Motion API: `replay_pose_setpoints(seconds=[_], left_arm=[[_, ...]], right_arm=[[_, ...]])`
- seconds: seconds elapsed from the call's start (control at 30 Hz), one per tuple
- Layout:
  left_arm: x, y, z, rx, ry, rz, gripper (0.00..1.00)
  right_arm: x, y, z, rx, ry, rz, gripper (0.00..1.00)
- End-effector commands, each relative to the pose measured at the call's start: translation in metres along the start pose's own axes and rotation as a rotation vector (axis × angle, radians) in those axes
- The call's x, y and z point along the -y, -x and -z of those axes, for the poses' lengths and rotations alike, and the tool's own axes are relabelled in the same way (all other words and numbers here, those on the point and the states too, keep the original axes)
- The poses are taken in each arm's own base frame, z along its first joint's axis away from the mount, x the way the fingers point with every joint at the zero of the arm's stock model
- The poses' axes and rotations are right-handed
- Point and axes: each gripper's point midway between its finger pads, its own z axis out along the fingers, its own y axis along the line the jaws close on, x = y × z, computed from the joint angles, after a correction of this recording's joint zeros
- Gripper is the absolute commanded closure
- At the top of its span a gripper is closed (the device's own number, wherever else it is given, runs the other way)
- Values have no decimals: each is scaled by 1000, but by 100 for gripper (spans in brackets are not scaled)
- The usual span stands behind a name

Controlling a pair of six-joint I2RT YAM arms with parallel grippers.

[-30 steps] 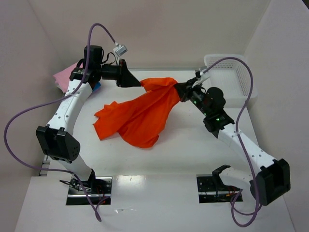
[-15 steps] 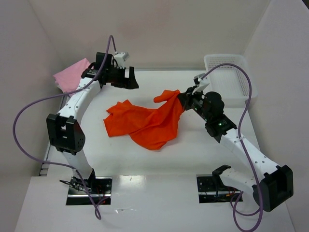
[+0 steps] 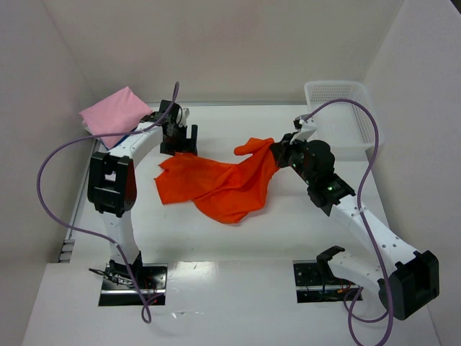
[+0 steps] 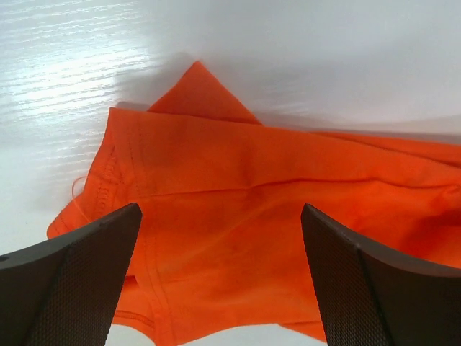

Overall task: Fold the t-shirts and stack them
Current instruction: Flatten out the tshirt

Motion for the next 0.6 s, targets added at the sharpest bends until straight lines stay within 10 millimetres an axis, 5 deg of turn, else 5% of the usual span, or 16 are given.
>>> replay_pose_setpoints(seconds=[0.0, 0.23, 0.57], left_arm=[[-17, 1, -5, 20, 48, 70, 1], [-40, -12, -14, 10, -4, 148, 5], [-21, -19, -32, -24, -154, 158, 15]], right_arm=[[2, 14, 5, 50, -18, -19, 100], [3, 12, 3, 41, -21, -19, 100], [4, 9, 1, 32, -23, -19, 100]])
